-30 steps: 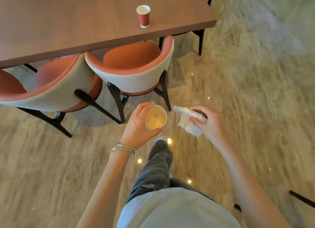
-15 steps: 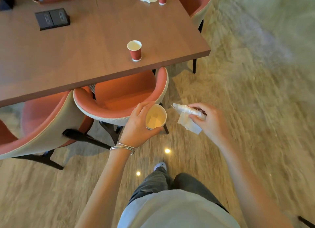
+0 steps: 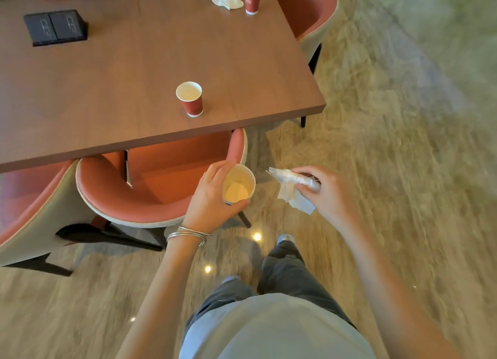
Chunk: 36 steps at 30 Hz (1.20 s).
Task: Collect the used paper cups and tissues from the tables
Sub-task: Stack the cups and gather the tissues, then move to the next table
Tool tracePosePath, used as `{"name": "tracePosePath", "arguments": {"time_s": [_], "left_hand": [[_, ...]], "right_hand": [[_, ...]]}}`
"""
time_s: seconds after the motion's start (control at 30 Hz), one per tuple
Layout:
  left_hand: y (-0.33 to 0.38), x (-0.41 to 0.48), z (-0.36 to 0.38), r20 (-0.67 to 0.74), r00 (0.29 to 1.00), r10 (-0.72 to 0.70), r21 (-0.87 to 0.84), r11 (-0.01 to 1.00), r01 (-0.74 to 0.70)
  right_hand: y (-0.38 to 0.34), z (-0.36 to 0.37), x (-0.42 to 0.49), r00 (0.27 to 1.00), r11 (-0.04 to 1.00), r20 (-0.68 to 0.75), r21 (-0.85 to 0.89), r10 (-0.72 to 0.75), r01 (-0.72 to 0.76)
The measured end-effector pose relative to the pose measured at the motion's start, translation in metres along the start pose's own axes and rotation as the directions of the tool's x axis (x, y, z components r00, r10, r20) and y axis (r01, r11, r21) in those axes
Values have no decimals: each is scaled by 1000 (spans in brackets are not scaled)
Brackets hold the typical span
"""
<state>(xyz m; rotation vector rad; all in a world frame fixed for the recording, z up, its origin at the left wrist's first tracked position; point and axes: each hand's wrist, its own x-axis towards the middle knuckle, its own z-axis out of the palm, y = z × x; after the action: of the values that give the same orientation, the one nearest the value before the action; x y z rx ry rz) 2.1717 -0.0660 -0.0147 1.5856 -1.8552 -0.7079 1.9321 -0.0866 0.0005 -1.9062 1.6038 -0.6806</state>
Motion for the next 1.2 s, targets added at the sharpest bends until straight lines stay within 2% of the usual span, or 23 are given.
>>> {"name": "tracePosePath", "arguments": {"time_s": [0.23,0.43,0.67,0.87,1.2], "left_hand": [[49,64,45,-92,994,-55,-23,998,53],[65,96,68,-160,977,-138,-27,990,136],[63,126,77,-216,948,-232,-17,972,234],[48,160,78,-253,926,-281,-12,958,288],[12,231,49,-323,892,-316,-8,943,332]], "right_hand": [[43,-63,78,997,998,57,-10,-59,60],[76,-87,130,985,993,132,3,-115,116],[98,-82,171,961,984,216,77,-172,158],[105,-75,219,944,971,228,80,-240,227],[74,-53,321,898,944,293,79,-329,320]]}}
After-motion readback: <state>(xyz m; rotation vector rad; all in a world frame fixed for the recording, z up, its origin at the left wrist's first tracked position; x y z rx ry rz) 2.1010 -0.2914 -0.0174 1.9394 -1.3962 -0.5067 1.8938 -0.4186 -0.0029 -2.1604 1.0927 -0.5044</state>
